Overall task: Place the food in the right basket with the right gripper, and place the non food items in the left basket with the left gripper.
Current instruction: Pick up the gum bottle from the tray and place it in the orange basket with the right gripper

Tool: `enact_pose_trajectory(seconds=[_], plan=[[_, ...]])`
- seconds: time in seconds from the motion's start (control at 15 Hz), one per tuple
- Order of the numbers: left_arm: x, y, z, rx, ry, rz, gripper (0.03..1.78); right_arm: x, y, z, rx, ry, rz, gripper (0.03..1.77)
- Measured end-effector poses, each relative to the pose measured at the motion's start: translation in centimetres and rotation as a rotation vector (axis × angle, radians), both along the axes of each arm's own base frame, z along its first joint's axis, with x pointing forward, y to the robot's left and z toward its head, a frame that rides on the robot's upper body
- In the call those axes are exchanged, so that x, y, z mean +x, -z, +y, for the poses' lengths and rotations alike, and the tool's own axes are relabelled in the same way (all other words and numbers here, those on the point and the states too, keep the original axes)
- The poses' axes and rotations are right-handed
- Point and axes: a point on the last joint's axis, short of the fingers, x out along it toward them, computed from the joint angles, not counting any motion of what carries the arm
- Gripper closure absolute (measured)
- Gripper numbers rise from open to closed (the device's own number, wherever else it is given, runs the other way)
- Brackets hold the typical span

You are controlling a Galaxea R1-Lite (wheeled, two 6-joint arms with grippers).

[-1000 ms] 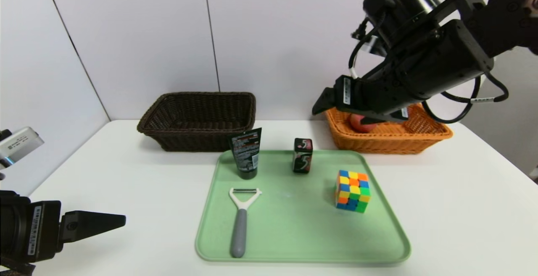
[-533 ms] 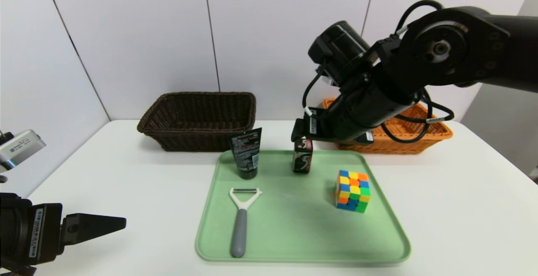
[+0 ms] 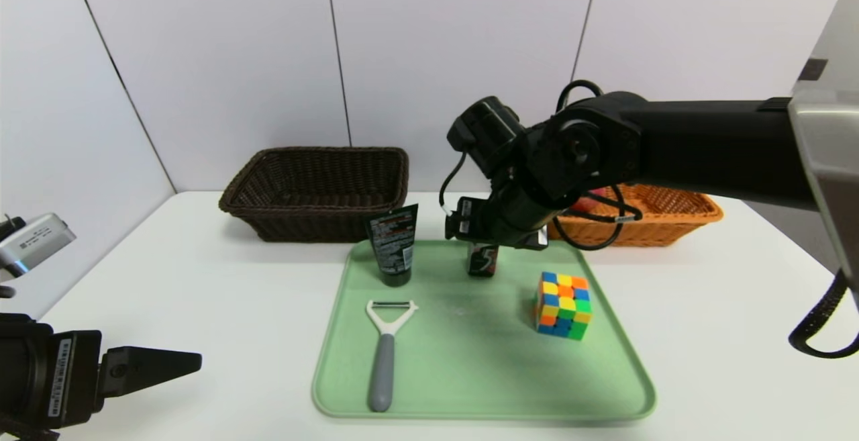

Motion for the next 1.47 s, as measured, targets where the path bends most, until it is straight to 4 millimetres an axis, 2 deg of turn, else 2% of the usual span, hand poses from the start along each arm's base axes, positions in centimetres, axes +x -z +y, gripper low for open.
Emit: enact_pose_trajectory(seconds=[0.27,0.6,1.33,1.47], plan=[[0.0,0.0,0.0,0.000,0.000,0.001,0.12,1.1,1.7,0.3,-0.014,0.030,0.006,0.10],[0.0,0.1,0.0,0.001,0.000,0.003,0.12,1.7,2.6,0.2,-0.026,0.042,0.019,0.10],[-0.4,0.0,0.1,-0.001,0.002,-0.003,0.12,2.7,2.7,0.2,-0.001,0.062,-0.030,0.10],[-0.4,0.0,0.1,-0.001,0.002,-0.004,0.12,2.7,2.9,0.2,-0.005,0.061,-0.026,0.45]])
